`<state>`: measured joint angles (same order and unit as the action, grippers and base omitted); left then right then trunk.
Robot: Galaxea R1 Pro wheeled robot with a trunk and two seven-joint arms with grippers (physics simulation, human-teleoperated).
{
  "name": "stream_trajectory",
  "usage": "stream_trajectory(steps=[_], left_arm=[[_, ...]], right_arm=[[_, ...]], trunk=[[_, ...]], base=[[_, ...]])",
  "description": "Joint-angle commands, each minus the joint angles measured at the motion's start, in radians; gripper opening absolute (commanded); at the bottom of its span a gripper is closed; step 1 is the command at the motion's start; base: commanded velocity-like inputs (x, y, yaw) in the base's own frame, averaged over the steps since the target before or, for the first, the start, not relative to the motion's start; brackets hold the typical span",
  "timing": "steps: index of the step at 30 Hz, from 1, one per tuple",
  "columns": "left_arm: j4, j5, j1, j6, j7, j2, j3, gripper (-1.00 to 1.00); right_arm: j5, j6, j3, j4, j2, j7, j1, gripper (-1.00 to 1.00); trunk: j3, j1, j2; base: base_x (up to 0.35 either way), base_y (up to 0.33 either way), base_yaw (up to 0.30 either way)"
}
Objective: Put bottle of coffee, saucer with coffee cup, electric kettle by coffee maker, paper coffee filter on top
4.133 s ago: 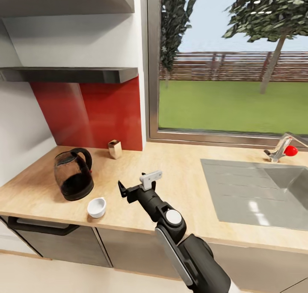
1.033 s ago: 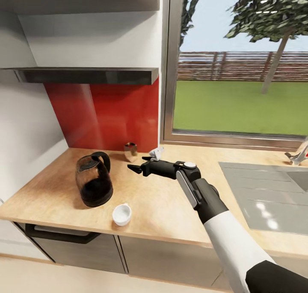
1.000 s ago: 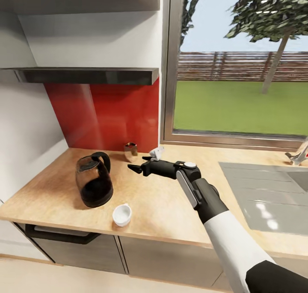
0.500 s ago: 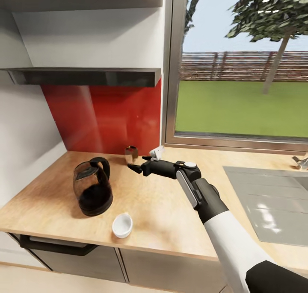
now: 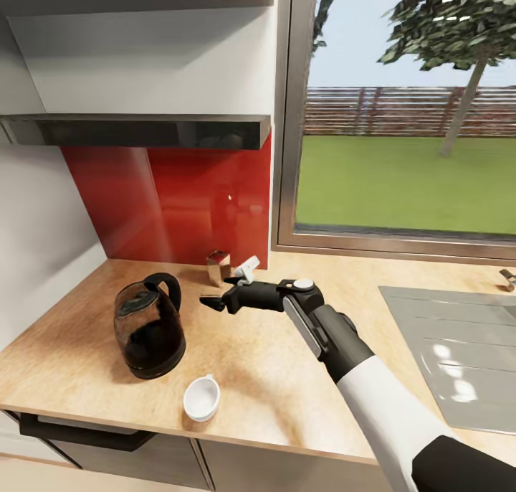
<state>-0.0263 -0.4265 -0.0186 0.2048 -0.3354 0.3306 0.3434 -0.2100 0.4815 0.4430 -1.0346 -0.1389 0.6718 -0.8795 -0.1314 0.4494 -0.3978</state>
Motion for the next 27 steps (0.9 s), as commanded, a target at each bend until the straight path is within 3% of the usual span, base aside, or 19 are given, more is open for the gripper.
stream_trajectory(steps=[1, 7, 27], left_arm=[[-0.003, -0.002, -0.001, 0.005, -0.005, 0.0, 0.008, 1.0], [-0.003, 0.05, -0.001, 0.004, -0.005, -0.001, 0.007, 1.0], [-0.004, 0.058, -0.001, -0.003, 0.001, -0.002, 0.006, 1.0]], right_arm=[[-0.008, 0.008, 0.001, 0.003, 0.001, 0.01, -0.001, 1.0], [-0.005, 0.008, 0.006, 0.018, 0.005, 0.118, -0.001, 1.0], [-0.005, 0.008, 0.006, 0.019, 0.012, 0.137, -0.001, 1.0]], trunk=[[-0.002, 0.001, -0.002], [-0.002, 0.001, -0.002], [-0.002, 0.001, -0.002]], base=[[0.004, 0.0, 0.0], [0.001, 0.0, 0.0], [0.011, 0.006, 0.0]])
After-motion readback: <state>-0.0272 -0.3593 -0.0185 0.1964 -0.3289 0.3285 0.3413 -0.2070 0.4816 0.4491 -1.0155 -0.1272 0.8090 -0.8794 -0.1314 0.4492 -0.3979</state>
